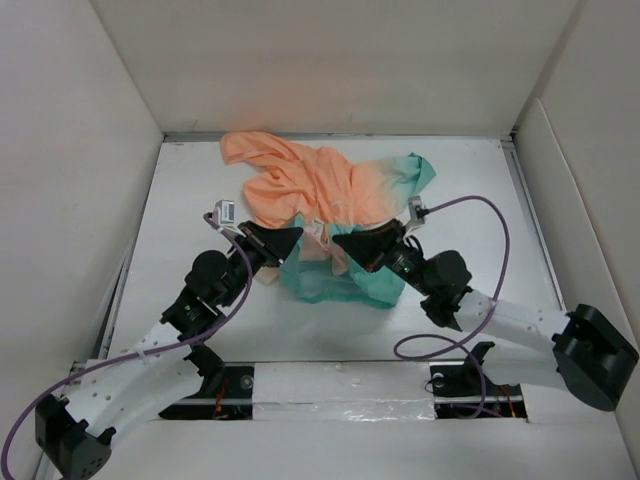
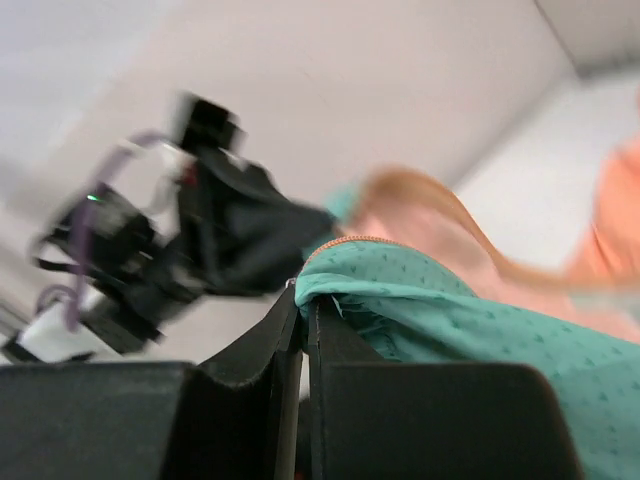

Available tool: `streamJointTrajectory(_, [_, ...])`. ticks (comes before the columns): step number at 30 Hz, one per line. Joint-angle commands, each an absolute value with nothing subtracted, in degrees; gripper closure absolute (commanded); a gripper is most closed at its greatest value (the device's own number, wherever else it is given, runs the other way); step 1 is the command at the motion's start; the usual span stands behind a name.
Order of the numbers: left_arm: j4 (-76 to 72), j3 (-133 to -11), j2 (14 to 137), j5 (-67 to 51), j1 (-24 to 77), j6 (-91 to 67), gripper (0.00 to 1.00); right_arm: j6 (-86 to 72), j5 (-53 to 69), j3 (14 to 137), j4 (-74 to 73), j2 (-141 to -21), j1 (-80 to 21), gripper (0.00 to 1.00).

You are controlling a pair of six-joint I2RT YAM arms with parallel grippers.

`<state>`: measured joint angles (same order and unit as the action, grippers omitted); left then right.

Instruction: Zip up the jacket

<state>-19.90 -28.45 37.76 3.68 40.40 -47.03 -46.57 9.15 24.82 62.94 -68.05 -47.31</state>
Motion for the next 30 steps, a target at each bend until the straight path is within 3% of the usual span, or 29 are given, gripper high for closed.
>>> streamJointTrajectory(1, [-22.24,-32.78,37.44,4.22,40.25,-48.78,1.0,-36.31,0.72,30.23,62.93,-64.6,-49.3,1.0])
streamJointTrajectory(9, [-30.58,-29.98,37.62,0.62,40.25,-51.24,1.0,-40.77,-3.43,31.2,72.68,-70.13,-49.31,1.0])
streamJointTrajectory(16, [-35.16,-27.86,36.39,-5.45,40.25,-49.57,1.0,-44.46,-0.71,31.64,73.29,-72.25,-49.31,1.0])
streamJointTrajectory(30, [-37.62,-26.28,37.88,-5.54,40.25,-47.81,1.0,-57.74,8.7,29.36,87.45,-79.72,-46.32,1.0])
